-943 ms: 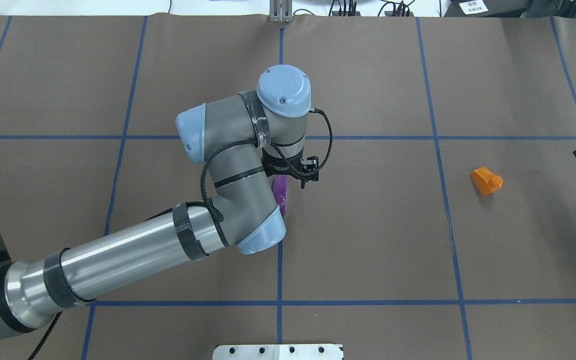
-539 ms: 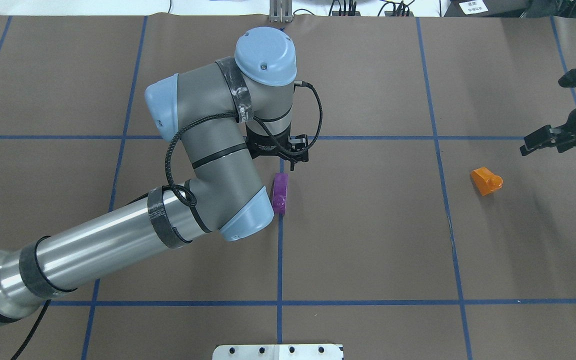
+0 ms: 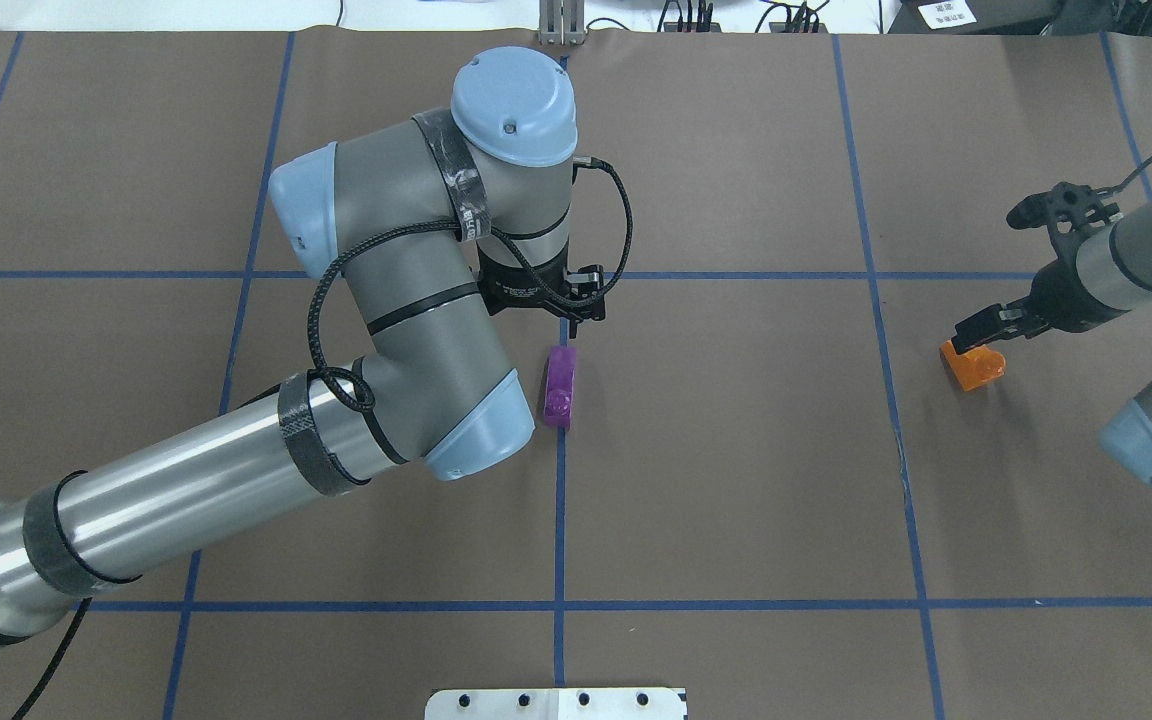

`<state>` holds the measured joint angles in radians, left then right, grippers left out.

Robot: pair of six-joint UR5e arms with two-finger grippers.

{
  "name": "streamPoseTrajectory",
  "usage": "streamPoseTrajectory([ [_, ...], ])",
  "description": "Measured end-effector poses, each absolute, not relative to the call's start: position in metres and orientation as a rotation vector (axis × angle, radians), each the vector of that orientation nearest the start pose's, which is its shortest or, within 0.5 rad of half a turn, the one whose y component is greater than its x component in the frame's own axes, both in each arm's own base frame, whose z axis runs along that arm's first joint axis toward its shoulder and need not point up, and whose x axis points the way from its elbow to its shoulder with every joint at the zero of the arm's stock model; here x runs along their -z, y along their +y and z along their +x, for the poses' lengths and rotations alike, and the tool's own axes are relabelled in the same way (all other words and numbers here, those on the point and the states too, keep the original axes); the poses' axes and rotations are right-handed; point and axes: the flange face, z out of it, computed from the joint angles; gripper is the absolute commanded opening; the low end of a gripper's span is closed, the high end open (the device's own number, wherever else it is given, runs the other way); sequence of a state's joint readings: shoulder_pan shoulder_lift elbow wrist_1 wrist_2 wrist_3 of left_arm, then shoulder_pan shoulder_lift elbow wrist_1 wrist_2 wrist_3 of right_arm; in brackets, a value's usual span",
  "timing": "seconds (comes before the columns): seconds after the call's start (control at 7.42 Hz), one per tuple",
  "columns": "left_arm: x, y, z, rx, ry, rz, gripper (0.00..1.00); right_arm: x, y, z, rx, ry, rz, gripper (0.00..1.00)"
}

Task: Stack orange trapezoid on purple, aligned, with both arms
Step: 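Grasp the orange trapezoid block with the right gripper while the left gripper lifts away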

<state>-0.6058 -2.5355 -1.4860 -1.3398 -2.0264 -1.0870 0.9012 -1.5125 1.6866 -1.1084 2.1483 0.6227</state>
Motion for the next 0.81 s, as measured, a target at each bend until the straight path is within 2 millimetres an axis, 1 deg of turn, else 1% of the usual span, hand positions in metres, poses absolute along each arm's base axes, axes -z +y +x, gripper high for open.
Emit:
streamPoseTrajectory([
  [0.13,-0.114,-0.491,0.551,-0.031,0.771,-0.046,1.00,-0.529,-0.468,-0.284,0.244,-0.800,0.166,0.87],
  [0.27,-0.115,-0.490,0.551,-0.031,0.771,-0.046,1.00,-0.531,-0.465,-0.288,0.250,-0.788,0.170,0.85],
  [0.67,-0.114,-0.489,0.549,-0.028,0.776,-0.045,1.00,-0.540,-0.462,-0.287,0.254,-0.771,0.164,0.85],
  [0.81,-0.112,-0.489,0.548,-0.026,0.778,-0.044,1.00,-0.543,-0.461,-0.286,0.254,-0.767,0.159,0.72],
])
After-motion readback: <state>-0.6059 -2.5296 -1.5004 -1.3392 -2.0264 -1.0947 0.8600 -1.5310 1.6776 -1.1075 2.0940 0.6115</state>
